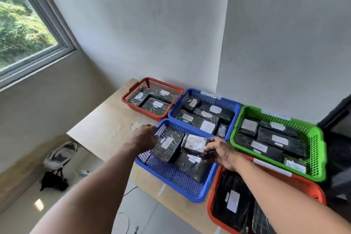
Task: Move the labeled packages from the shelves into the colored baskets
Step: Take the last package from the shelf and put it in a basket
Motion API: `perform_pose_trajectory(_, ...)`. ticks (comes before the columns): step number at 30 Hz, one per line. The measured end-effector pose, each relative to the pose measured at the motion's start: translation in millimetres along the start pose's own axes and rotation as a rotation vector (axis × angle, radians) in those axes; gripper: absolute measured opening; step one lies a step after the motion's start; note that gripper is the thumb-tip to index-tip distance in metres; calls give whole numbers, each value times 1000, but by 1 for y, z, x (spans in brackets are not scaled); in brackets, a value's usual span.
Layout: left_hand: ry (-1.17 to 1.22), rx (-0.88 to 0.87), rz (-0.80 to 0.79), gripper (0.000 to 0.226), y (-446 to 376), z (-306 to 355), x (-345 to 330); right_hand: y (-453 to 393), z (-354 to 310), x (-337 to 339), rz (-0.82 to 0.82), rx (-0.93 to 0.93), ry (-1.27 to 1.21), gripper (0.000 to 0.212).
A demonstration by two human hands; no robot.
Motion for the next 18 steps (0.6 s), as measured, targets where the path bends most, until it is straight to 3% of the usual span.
perform_pose_trajectory(5, -13, -110, -60, 32, -41, -21, -15, -16, 13, -17, 25, -77, 123, 39)
perform_pose_trajectory(9, 38, -221, -168, 33, -66, -38, -32, -25, 26, -41, 140, -125, 262, 48)
perform_pose_trajectory(18, 21, -382, -302, 30, -77, -47, -70, -25, 59, -83, 223, -338, 468, 36)
Point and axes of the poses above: each hand's wrist, its own y-axis away from the middle knuckle, its own x-axis out of the back of the hand, z = x × y, the point moved 3 cm from there along -y, towards the middle knuckle, and after that the axes turned 2 degrees about y, right-handed, at the moved point
